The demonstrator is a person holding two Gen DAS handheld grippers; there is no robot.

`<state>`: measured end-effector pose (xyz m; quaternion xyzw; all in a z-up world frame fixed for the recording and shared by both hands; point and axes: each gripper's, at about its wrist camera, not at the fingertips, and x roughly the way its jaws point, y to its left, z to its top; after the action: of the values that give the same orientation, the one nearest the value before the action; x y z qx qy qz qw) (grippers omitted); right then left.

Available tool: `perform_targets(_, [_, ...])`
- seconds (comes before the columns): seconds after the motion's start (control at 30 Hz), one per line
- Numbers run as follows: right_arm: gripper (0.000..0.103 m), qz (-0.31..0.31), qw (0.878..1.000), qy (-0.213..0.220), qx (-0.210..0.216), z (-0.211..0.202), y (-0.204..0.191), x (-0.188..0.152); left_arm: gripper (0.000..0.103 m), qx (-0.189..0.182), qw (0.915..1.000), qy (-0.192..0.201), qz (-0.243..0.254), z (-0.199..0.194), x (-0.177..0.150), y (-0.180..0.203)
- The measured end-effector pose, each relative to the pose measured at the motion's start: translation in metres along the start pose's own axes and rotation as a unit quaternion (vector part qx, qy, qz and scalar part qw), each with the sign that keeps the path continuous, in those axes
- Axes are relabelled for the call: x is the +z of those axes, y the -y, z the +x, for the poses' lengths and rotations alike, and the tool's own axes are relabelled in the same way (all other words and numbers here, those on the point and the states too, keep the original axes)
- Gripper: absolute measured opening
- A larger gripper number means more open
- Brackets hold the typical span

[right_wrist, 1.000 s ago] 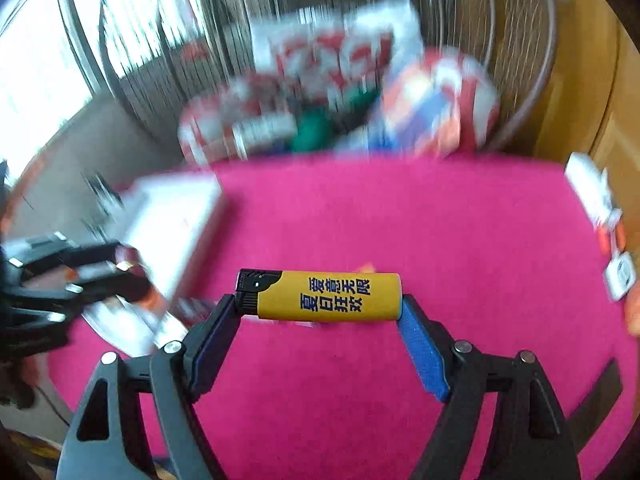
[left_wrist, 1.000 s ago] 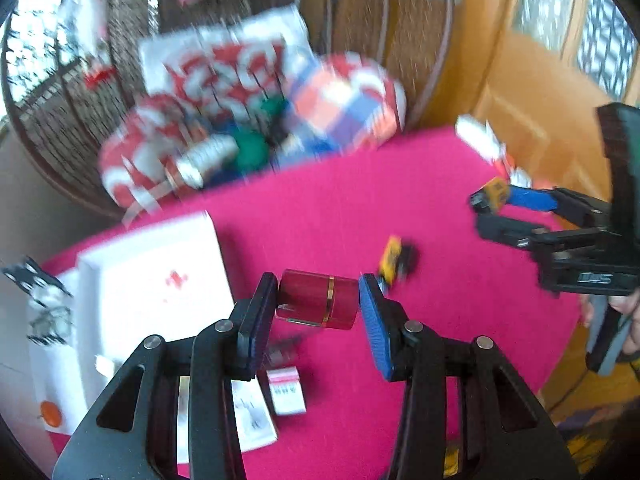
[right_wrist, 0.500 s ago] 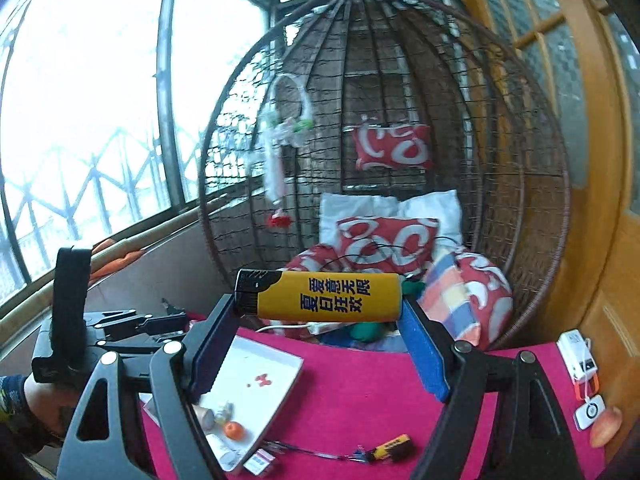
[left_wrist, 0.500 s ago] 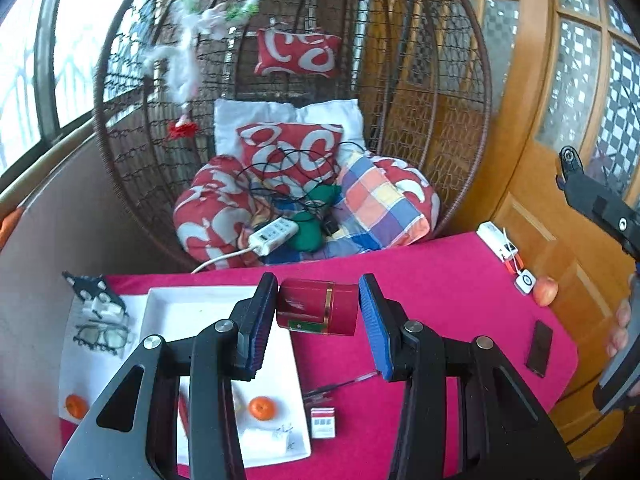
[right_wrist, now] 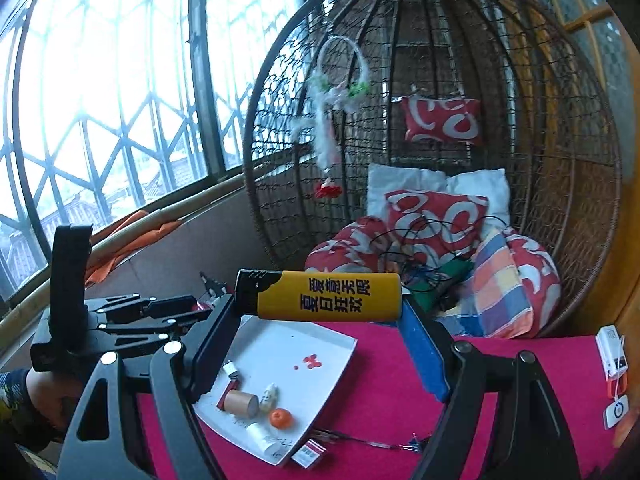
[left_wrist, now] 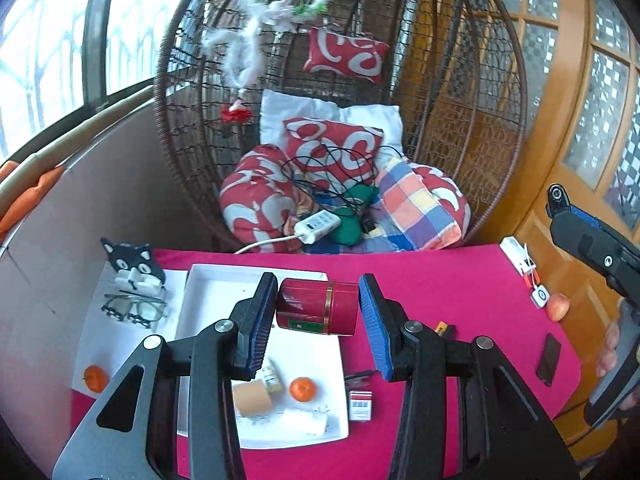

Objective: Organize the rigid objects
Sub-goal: 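Carry the red cylinder and yellow lighter in both tools over the white tray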

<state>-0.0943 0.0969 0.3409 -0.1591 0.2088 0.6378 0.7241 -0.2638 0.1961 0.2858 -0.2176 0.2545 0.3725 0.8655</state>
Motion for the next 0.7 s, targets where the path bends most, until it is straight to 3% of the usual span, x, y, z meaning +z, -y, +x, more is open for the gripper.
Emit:
perform_targets(0.33, [0.08, -0.013, 0.999, -0.015, 0.026, 0.028, -0.032, 0.003, 0.042, 0.012, 0.9998, -0.005, -0.013, -0.007, -0.001, -0.036])
perform_targets(0.7, [0.08, 0.012, 0.998, -0.055, 0.042, 0.074, -0.047, -0.007, 0.042, 0.025, 0.9992, -0.029, -0.015, -0.001, -0.008, -0.074])
